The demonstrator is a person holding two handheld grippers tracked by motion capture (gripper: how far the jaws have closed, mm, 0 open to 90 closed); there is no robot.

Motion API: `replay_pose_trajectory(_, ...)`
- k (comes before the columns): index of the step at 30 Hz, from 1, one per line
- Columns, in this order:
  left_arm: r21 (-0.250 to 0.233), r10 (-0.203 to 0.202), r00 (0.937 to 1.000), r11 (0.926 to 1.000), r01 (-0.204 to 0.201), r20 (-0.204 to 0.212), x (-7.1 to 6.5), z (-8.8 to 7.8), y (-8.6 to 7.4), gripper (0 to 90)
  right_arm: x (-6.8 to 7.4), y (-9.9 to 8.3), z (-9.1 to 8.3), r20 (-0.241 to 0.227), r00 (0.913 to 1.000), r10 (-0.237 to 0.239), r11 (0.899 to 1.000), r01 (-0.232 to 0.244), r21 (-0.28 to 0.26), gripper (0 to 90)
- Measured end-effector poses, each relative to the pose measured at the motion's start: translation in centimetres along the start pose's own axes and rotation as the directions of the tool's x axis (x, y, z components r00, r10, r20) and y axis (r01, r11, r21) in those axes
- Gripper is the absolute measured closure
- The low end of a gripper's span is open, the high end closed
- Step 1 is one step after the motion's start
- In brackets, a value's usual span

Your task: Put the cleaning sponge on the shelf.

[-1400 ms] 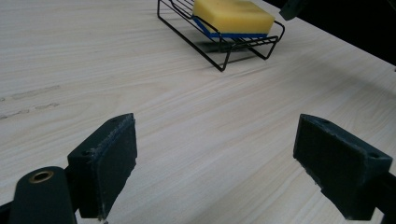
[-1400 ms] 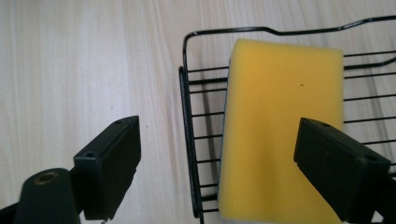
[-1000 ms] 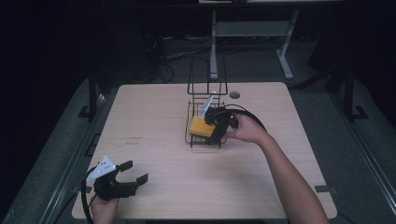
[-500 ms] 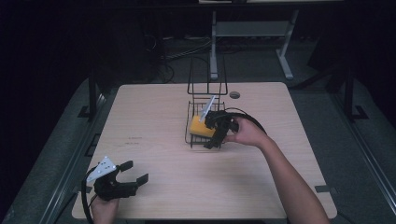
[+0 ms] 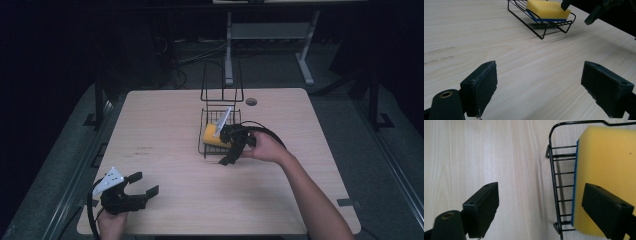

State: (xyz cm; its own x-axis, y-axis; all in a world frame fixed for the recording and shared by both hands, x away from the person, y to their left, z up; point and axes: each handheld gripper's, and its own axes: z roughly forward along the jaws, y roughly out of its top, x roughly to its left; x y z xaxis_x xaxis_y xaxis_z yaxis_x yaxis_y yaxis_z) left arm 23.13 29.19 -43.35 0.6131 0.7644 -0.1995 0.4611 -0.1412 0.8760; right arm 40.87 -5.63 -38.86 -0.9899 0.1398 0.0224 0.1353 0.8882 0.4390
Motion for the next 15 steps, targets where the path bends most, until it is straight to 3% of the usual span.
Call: replay_pose_trajectory(15,0.008,0.013,0.9999,0.9999,-0.013,0.0,-0.2,0.0,0.0,12.8,2.0,-1.8,-0.6,0.016,0.9999,0.002,1.0,-0.001,-0.025,14.1)
